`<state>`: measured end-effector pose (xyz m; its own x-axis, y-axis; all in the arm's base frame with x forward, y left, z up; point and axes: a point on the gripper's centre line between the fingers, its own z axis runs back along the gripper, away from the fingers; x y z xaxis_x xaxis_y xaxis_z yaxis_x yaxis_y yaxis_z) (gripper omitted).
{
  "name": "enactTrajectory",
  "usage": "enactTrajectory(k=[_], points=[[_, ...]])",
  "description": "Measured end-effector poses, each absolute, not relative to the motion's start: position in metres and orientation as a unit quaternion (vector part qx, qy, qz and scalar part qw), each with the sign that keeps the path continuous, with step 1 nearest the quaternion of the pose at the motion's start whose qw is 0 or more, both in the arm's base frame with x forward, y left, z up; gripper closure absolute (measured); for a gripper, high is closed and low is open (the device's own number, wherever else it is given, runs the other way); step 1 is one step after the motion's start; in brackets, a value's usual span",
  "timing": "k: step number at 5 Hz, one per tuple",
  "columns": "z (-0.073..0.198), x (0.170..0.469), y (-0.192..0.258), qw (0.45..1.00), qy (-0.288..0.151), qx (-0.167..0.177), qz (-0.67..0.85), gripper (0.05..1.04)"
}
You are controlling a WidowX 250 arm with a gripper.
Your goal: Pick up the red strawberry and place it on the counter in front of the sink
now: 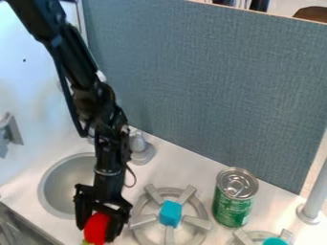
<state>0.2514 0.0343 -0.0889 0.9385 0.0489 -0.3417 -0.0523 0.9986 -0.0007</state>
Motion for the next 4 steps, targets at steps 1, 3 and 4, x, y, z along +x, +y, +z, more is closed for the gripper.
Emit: enactTrajectory(k=[1,3,4], points=[[-0.059,0.255,0.028,0.992,0.128,-0.021,0.011,0.080],[-0.028,0.260,-0.003,0.995,0.099,-0.006,-0.033,0.082],[-0.017,0.262,-0.028,0.994,0.086,-0.014,-0.066,0.082]])
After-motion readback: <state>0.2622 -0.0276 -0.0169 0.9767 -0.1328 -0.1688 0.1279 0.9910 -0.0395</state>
